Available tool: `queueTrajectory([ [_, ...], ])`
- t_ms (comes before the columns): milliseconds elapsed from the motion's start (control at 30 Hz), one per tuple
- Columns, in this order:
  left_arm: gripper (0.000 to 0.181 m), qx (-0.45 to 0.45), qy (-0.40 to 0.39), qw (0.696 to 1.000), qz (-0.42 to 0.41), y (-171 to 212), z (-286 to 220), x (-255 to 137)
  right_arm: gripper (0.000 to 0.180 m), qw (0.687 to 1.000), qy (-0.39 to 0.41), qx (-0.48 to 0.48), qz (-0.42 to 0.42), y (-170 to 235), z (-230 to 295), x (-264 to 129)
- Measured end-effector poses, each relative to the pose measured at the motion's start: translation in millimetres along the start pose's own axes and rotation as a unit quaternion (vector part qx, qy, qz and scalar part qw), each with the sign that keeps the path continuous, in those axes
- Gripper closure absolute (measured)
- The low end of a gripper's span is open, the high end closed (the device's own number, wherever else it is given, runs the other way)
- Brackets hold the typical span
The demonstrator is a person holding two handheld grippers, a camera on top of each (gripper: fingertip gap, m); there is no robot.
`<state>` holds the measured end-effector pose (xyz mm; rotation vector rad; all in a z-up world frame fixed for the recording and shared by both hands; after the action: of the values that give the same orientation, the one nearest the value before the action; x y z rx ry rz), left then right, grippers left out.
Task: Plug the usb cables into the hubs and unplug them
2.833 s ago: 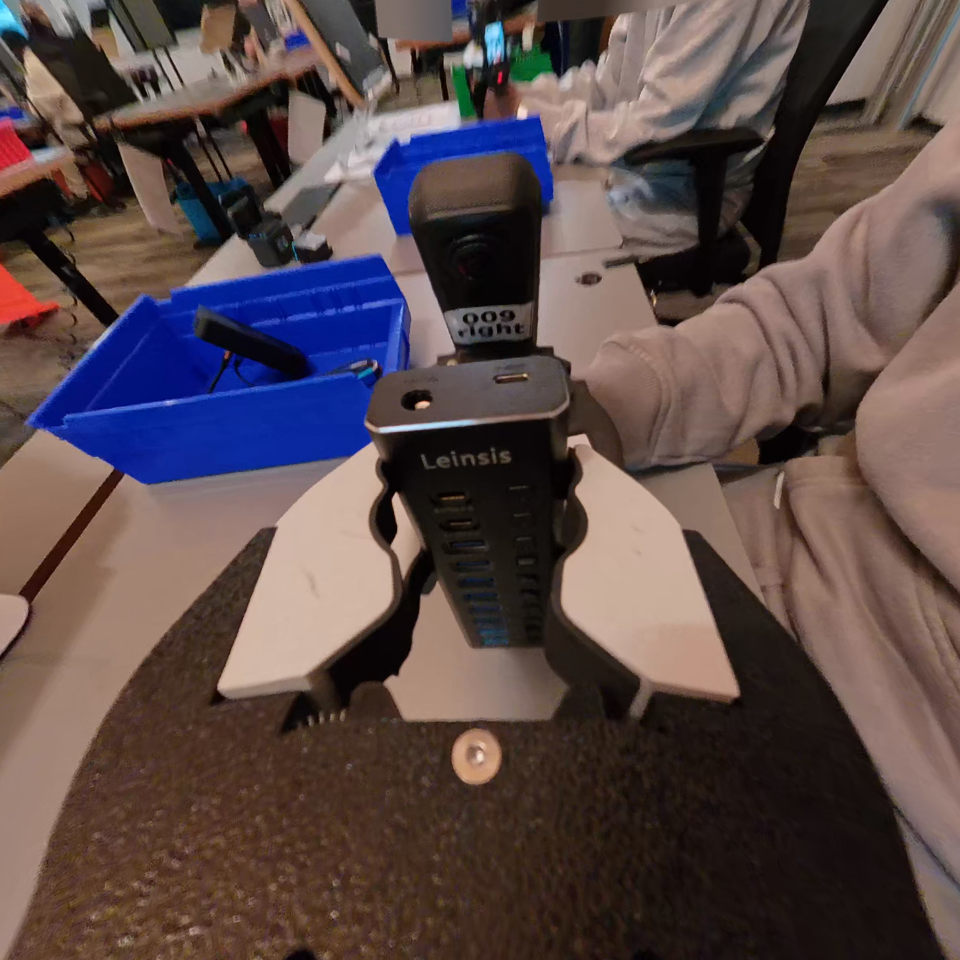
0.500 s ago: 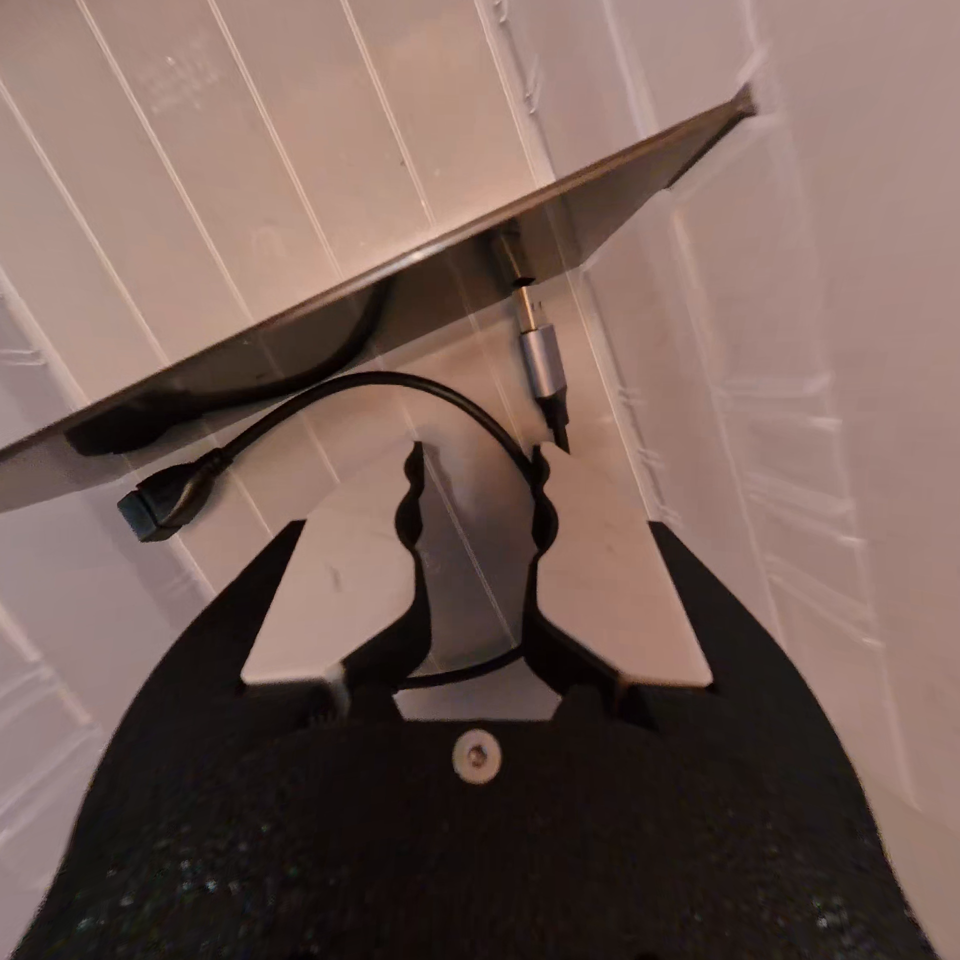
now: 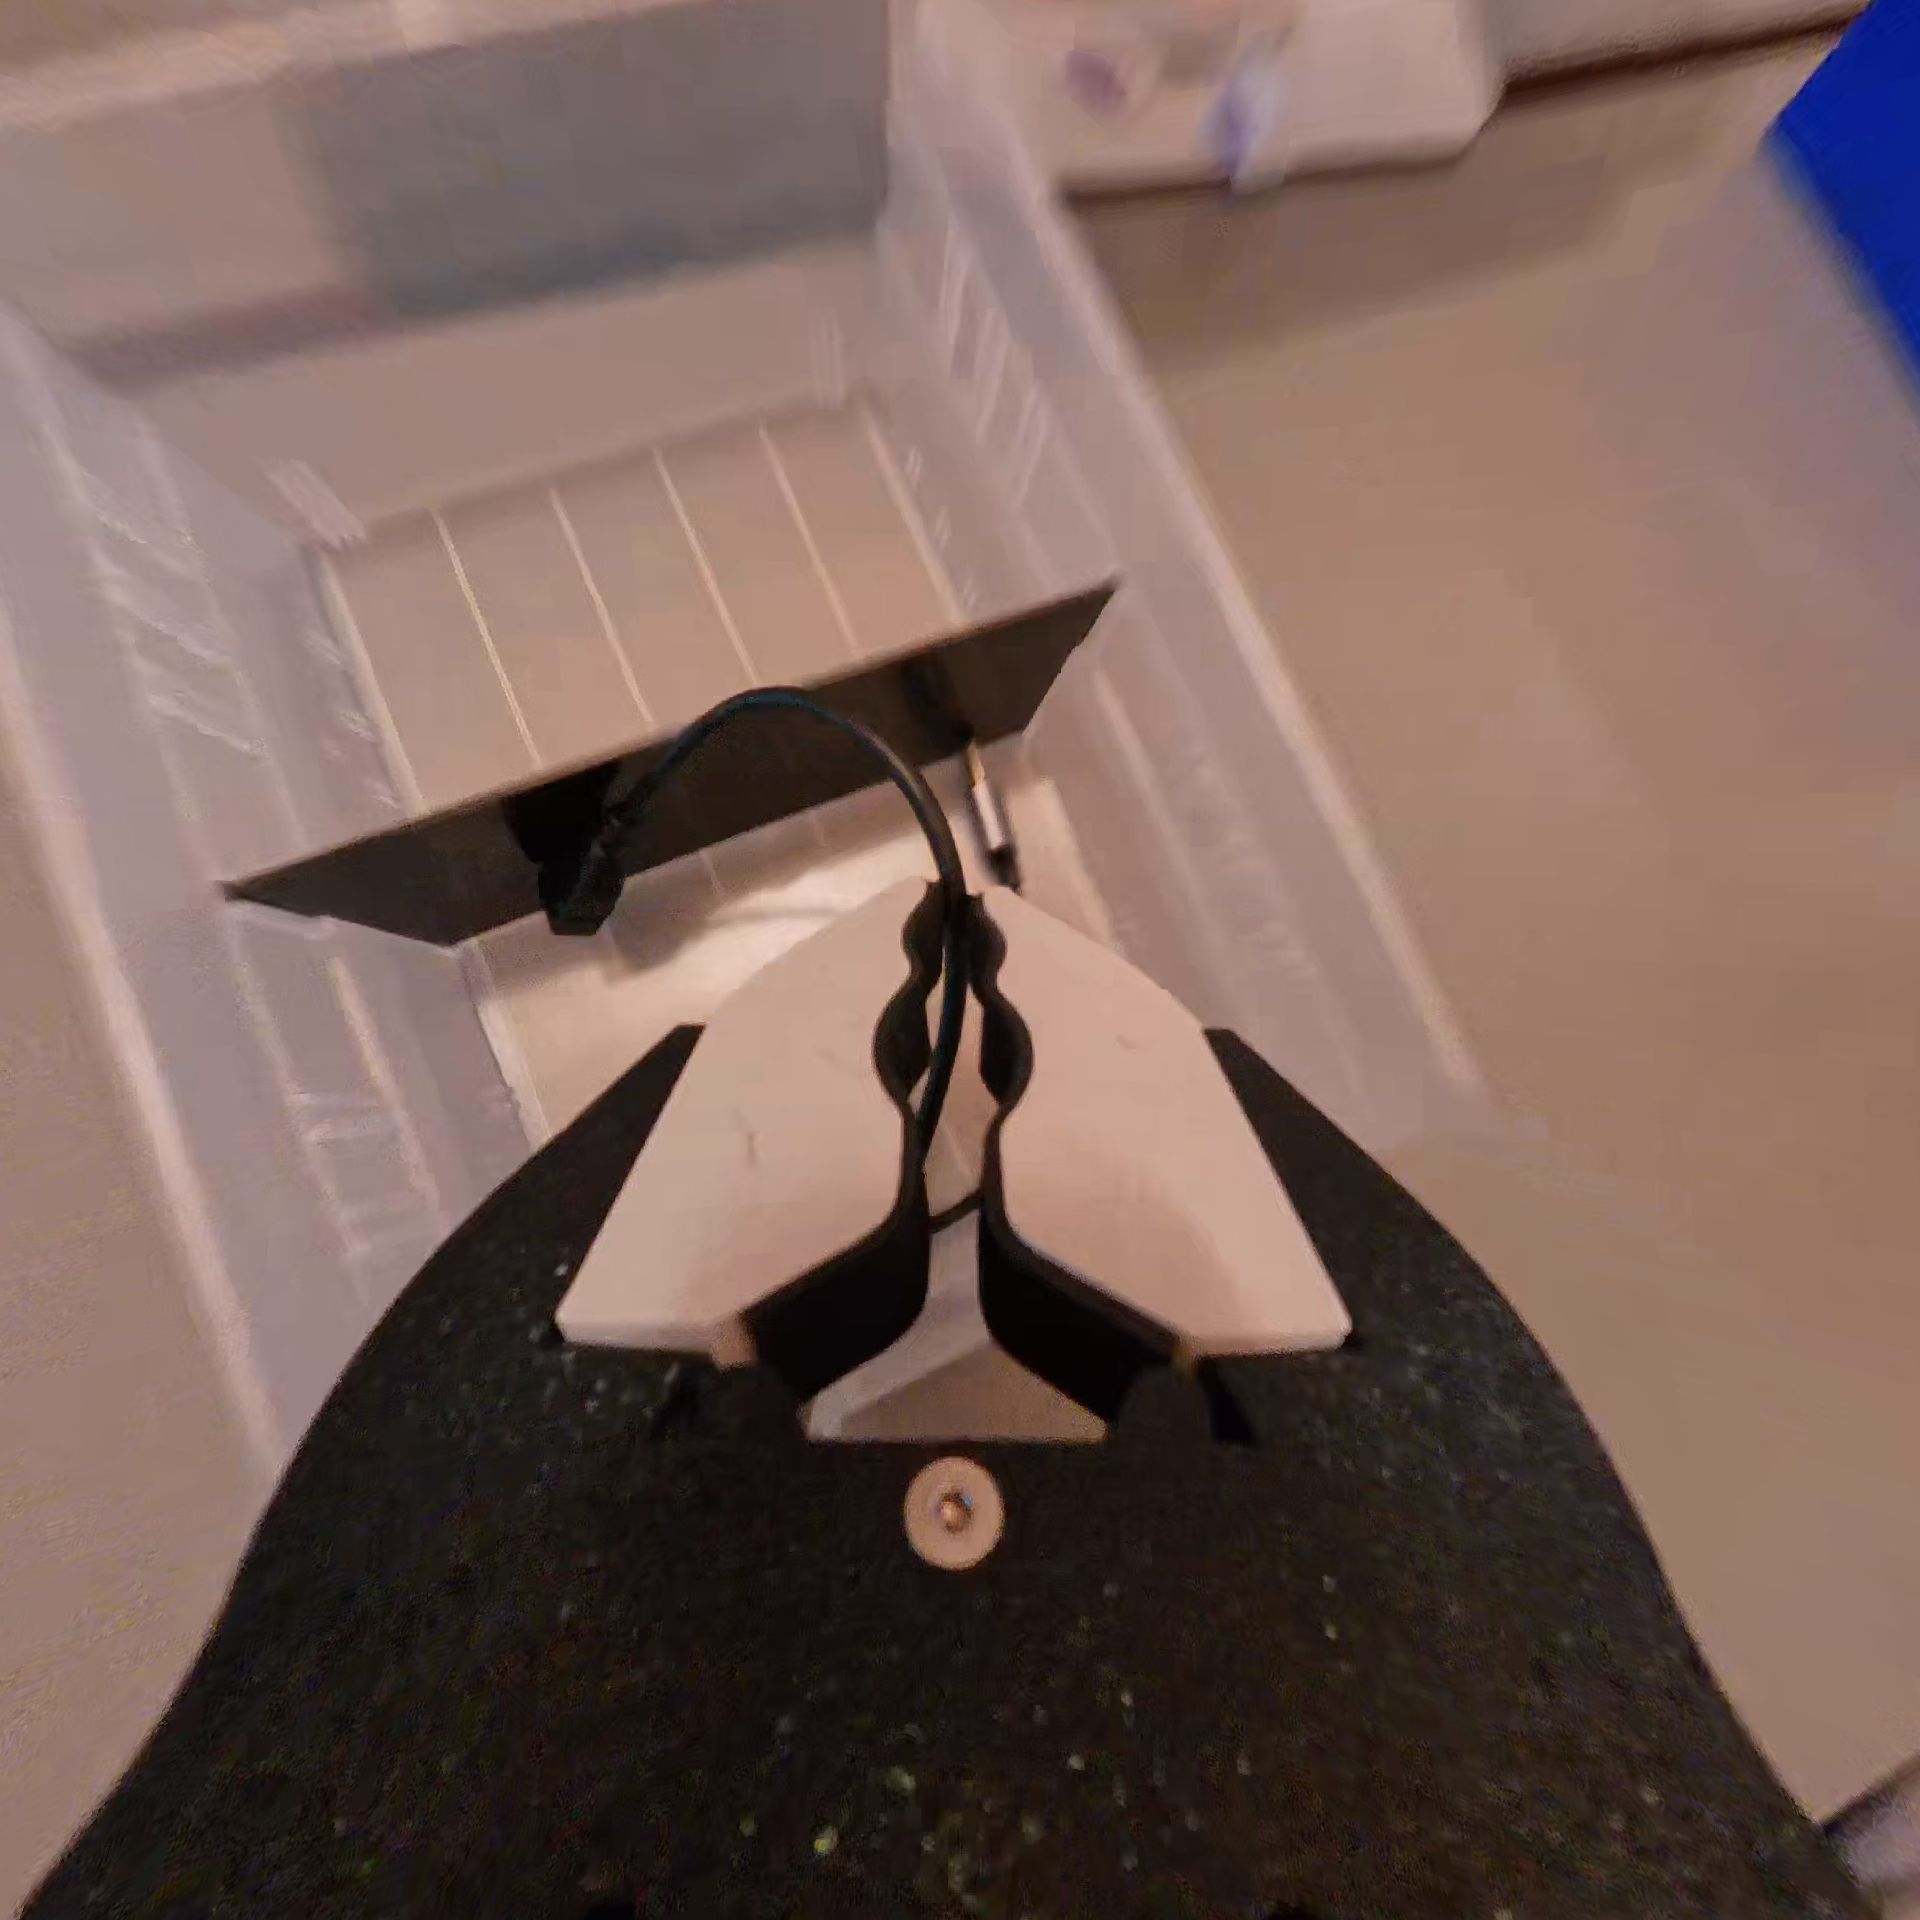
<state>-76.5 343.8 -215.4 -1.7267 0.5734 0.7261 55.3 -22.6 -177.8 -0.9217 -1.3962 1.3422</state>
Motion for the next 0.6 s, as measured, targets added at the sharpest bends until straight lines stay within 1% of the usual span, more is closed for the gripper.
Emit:
queueTrajectory([
  [33,0.178,0.006,0.009,1.000,-0.028,-10,-8,-16,0.106,1.000,-0.001,0.003,-0.004,-2,-1,-1],
  [100,0.178,0.042,0.024,0.996,-0.074,-26,-29,-46,0.106,1.000,-0.001,-0.001,-0.005,-3,-1,-2],
  [167,0.178,0.125,0.043,0.986,-0.104,-36,-63,-66,0.106,1.000,0.000,-0.008,-0.007,-5,-1,-4],
  [200,0.177,0.170,0.058,0.978,-0.110,-36,-83,-72,0.106,1.000,0.000,-0.009,-0.012,-8,-1,-6],
  [267,0.177,0.267,0.120,0.950,-0.109,-27,-135,-71,0.106,1.000,0.001,-0.005,-0.030,-14,-3,-10],
  [333,0.177,0.345,0.160,0.922,-0.076,-5,-178,-54,0.106,0.999,0.005,0.000,-0.051,-20,-6,-16],
  [433,0.177,0.458,0.183,0.870,-0.002,44,-224,-12,0.105,0.998,0.004,0.005,-0.070,-26,-8,-24],
  [533,0.178,0.506,0.221,0.833,0.048,87,-257,23,0.105,0.997,-0.009,0.011,-0.074,-25,-6,-28],
  [600,0.177,0.555,0.222,0.799,0.061,106,-271,38,0.105,0.996,-0.032,0.019,-0.080,-25,-1,-30],
])
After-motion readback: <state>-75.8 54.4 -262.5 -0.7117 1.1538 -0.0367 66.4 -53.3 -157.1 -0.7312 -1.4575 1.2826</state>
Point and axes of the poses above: each gripper's, where its closed fingertips meet, x out along the fingers, y out of its underside, z = x × y across the jaws, the point moved 2 cm from there along -x, back along the fingers, and after that the axes turned 5 degrees about y, right-handed, at the moved point
